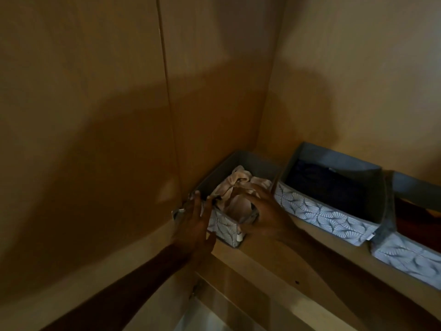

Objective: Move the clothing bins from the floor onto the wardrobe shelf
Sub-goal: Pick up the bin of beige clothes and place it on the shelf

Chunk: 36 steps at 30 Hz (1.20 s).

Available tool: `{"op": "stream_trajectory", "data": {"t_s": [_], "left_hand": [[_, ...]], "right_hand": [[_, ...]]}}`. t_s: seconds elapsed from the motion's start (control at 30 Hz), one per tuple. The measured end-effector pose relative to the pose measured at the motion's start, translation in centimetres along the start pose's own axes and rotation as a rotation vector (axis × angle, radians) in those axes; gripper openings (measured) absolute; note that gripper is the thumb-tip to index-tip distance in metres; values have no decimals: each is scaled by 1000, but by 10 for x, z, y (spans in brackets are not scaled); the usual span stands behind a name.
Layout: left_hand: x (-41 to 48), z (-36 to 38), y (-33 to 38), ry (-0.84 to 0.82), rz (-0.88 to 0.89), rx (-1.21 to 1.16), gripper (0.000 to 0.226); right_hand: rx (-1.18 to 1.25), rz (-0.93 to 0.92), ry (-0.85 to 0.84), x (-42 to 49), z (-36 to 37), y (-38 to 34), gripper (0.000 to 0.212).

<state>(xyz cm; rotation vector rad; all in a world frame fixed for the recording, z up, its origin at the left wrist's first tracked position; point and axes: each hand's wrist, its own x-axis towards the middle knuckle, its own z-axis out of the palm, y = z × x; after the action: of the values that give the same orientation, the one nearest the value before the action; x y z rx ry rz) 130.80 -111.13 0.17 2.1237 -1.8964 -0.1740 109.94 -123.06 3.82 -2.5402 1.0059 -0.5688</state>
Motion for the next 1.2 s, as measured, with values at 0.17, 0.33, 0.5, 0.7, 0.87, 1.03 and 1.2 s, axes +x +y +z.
{"op": "stream_trajectory", "data": {"t_s": [0.17, 0.33, 0.5, 0.7, 0.87, 1.03, 1.2], "left_hand": [[41, -12, 0, -108, 92, 71, 103], [92, -17, 5, -241, 151, 62, 107], [129, -6, 7, -283, 156, 38, 115], [149, -2, 14, -263, 143, 16, 114], [162, -2, 16, -214, 166, 48, 110], [180, 4, 15, -219, 185, 59, 109], [197, 8, 19, -222, 186, 48, 112]], "right_hand": [[-125, 162, 133, 7, -6, 3, 71], [-304, 253, 91, 17, -14, 11, 51], [-495, 304, 156, 27, -20, 18, 42], [-691, 350, 160, 37, -19, 29, 32], [-771, 350, 158, 49, -23, 32, 28], [-769, 373, 134, 62, -28, 47, 22], [-794, 382, 145, 74, -30, 59, 16]]}}
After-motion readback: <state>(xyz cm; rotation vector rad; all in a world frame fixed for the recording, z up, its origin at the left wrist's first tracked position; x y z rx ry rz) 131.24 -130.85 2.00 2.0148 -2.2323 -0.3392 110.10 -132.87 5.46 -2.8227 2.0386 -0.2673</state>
